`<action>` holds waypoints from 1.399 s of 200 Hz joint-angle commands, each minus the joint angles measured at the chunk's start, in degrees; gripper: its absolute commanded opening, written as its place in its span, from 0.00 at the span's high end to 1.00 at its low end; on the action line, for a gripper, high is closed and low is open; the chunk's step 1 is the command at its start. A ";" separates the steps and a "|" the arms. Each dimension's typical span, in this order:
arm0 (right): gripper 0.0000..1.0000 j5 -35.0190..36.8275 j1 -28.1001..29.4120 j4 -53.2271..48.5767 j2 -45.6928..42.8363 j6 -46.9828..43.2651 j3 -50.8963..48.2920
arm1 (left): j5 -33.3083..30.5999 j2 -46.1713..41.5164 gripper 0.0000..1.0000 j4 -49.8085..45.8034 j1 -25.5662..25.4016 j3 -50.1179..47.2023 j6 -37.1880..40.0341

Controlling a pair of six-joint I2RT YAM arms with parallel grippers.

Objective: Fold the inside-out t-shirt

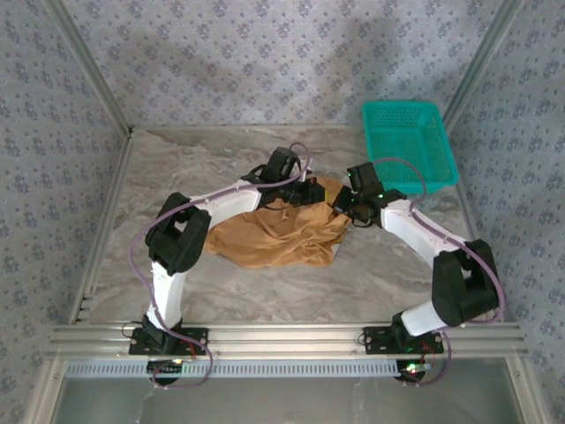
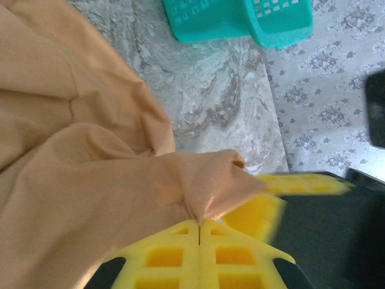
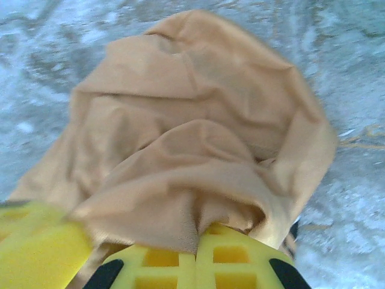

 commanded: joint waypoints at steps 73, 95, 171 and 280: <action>1.00 -25.00 -9.85 2.47 -16.23 -0.72 -7.45 | 1.51 4.14 0.70 -5.62 5.14 10.37 2.53; 1.00 -26.35 -13.83 5.46 -15.69 0.61 -10.10 | -1.97 -1.12 0.64 -7.91 7.22 3.87 5.17; 1.00 -25.81 -19.16 0.48 -3.58 0.11 -4.43 | -26.48 -27.40 0.57 -29.15 11.06 -27.63 16.41; 1.00 -26.14 -19.18 -2.38 -2.29 -0.90 0.37 | -30.97 -29.41 0.49 -25.25 12.21 -42.51 10.72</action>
